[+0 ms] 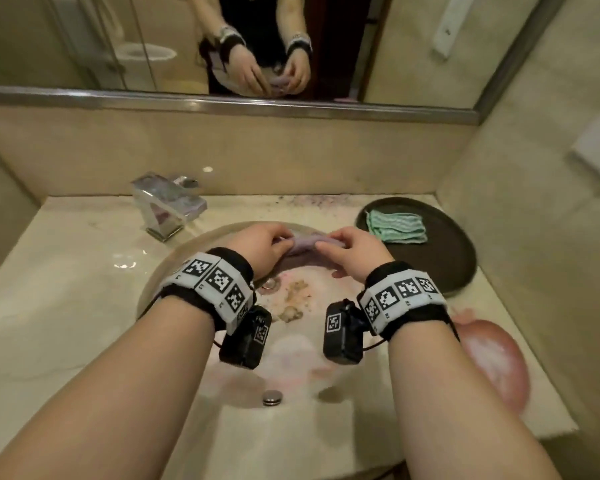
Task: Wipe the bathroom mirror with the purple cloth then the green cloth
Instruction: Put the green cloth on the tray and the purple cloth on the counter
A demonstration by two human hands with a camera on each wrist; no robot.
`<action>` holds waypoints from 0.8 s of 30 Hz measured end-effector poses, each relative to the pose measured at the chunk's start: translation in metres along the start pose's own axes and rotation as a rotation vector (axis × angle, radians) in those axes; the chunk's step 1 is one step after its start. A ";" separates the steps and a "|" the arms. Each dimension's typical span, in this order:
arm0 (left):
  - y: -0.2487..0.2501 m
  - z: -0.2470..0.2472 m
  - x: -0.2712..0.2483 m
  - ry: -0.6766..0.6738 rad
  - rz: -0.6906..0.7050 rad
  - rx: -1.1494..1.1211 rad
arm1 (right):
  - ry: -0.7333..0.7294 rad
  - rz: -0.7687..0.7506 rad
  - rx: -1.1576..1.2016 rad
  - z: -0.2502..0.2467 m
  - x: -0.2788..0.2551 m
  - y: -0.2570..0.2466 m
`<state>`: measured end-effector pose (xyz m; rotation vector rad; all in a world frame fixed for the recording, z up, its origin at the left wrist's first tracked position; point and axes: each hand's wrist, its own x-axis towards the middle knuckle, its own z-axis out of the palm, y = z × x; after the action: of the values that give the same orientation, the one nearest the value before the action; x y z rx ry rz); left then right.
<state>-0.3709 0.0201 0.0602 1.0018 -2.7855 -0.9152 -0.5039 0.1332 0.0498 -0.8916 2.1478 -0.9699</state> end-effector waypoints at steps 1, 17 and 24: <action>0.019 0.007 0.012 -0.004 0.028 -0.004 | 0.038 0.025 0.013 -0.019 0.004 0.011; 0.163 0.124 0.138 -0.238 0.108 0.095 | 0.214 0.416 0.225 -0.174 0.043 0.140; 0.168 0.151 0.166 -0.322 0.160 0.221 | 0.240 0.528 0.233 -0.169 0.066 0.171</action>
<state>-0.6325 0.1036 0.0019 0.6878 -3.2377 -0.8263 -0.7230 0.2347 -0.0122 -0.0822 2.2339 -1.0514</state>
